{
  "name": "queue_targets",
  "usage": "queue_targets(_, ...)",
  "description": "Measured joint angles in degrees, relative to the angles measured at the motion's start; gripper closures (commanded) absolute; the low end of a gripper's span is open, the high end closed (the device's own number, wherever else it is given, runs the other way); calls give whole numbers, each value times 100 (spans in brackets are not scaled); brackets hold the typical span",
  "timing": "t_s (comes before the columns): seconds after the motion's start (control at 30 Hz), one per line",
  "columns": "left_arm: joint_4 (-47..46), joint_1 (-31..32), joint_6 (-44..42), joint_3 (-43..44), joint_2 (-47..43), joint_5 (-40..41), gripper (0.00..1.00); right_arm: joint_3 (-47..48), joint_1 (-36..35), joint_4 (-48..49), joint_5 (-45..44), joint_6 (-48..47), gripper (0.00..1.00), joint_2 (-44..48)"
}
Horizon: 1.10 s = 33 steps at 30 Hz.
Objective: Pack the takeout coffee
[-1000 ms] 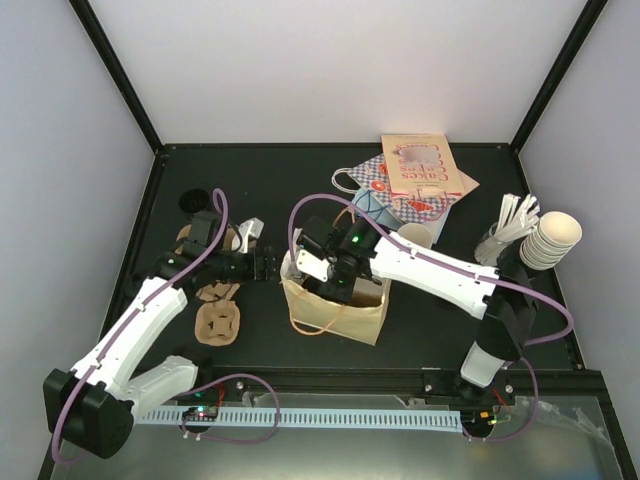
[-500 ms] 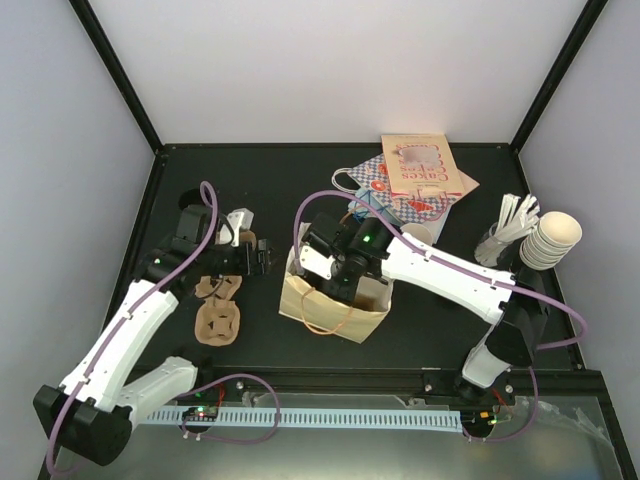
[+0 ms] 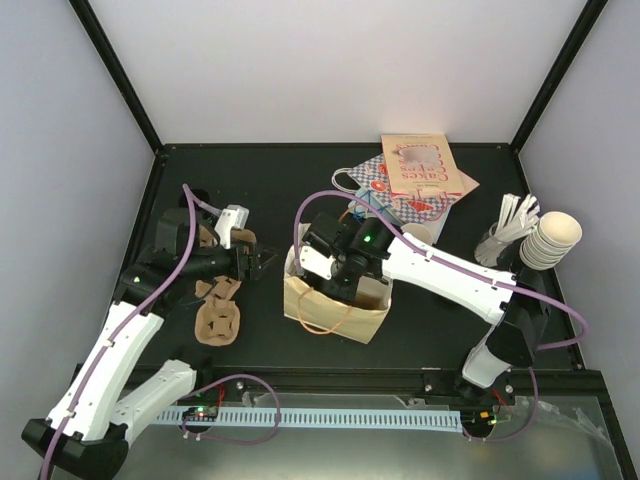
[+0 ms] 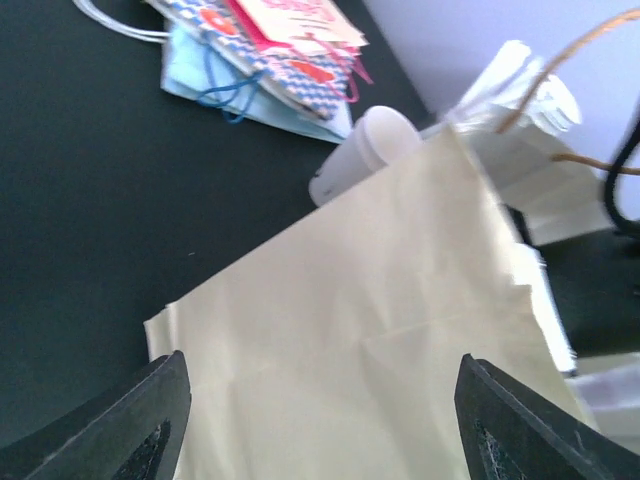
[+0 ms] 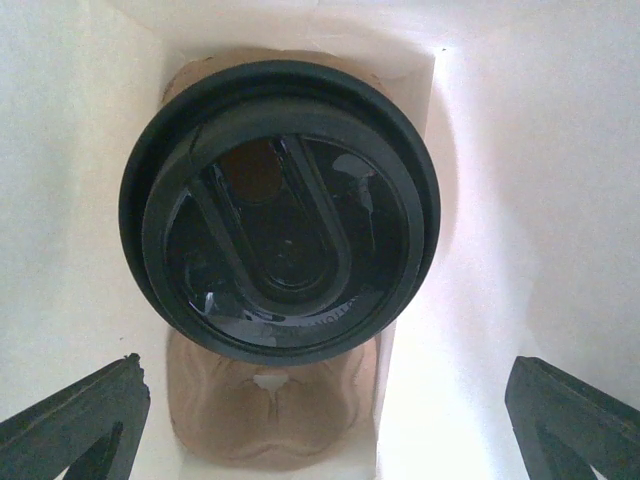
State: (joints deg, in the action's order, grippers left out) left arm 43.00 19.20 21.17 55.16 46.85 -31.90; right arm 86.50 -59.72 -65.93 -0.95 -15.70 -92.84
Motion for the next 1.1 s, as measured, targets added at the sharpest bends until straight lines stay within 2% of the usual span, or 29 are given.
queue_targets(0.4, -560, 0, 142, 0, -90, -1075, 28, -116, 0, 39, -35, -7, 0, -13)
queue_targets(0.8, -658, 138, 212, 2, 278, -1340, 35, -142, -17, 46, -70, -33, 0, -107)
queue_targets(1.1, -549, 291, 160, 2, 396, -1333, 46, -140, -107, 52, -155, -46, 0, -107)
